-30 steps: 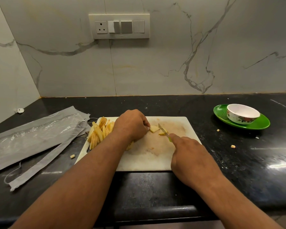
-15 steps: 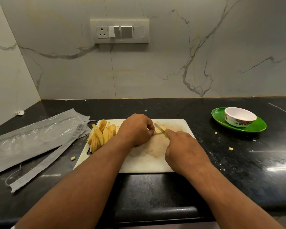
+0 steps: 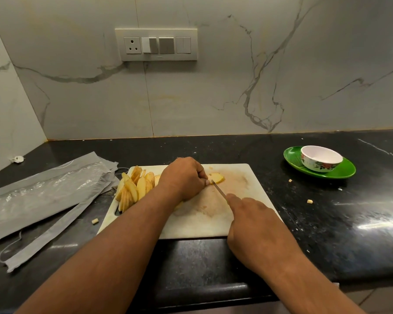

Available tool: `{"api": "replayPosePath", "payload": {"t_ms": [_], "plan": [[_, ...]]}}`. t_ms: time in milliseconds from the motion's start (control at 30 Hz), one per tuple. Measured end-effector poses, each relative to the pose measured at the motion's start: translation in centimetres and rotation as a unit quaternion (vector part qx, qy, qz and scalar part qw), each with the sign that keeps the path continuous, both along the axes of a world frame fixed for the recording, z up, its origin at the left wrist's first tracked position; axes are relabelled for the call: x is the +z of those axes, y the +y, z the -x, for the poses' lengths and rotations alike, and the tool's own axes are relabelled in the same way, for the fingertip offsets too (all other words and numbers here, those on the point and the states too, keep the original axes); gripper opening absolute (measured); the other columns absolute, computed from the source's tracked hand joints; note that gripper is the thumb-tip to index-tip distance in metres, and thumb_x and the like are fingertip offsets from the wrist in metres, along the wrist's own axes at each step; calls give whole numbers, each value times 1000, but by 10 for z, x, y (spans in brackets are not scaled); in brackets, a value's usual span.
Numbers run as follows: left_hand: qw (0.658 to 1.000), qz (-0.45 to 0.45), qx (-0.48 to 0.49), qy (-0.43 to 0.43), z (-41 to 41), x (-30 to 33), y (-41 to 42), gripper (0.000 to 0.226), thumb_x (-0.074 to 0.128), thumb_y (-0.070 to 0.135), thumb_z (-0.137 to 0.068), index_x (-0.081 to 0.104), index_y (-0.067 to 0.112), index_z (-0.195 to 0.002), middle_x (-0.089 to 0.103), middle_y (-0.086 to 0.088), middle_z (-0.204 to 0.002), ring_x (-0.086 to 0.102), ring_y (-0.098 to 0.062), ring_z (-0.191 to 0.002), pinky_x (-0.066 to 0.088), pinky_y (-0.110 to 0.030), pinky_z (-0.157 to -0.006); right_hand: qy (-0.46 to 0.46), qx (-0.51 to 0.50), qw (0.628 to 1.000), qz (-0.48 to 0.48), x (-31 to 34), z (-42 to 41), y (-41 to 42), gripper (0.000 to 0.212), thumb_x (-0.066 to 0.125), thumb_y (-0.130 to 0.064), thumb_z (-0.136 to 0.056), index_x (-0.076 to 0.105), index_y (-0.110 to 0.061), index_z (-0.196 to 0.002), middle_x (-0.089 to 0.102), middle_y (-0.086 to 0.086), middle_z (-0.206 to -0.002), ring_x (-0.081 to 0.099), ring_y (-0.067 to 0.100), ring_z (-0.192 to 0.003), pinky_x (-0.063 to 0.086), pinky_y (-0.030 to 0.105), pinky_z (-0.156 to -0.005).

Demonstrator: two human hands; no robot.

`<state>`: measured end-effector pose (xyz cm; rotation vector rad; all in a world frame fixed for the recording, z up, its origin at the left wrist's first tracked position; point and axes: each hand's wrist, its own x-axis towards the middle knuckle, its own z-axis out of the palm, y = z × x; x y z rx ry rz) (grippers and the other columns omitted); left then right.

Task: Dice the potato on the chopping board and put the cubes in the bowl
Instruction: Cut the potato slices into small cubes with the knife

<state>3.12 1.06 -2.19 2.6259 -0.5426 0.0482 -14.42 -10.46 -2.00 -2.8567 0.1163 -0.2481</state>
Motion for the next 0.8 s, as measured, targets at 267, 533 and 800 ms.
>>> {"api": "replayPosePath", "payload": {"t_ms": [267, 533, 800], "plan": [[1000, -7, 11, -12, 3, 1, 2, 18, 71, 33, -97, 81, 26, -110, 72, 5, -120, 52, -8, -88, 41, -24, -76, -34, -28, 999, 5, 2, -32, 7, 52, 40, -12, -90, 41, -23, -141, 55, 6, -122, 56, 26, -109, 46, 36, -90], [1000, -1, 23, -15, -2, -3, -2, 17, 74, 35, -94, 82, 26, -106, 76, 8, -100, 60, -9, -78, 47, -25, -71, -21, -11, 1000, -6, -12, -24, 5, 53, 39, -11, -91, 38, -26, -142, 54, 2, -119, 55, 23, -105, 45, 33, -86], [998, 56, 26, 18, -5, -5, 1, 17, 79, 29, -91, 74, 35, -106, 75, 9, -101, 65, -9, -89, 56, -29, -84, -40, -17, 999, -25, 0, 5, 0, 60, 39, -16, -95, 29, -29, -153, 54, -3, -130, 52, 18, -115, 42, 29, -95]]}}
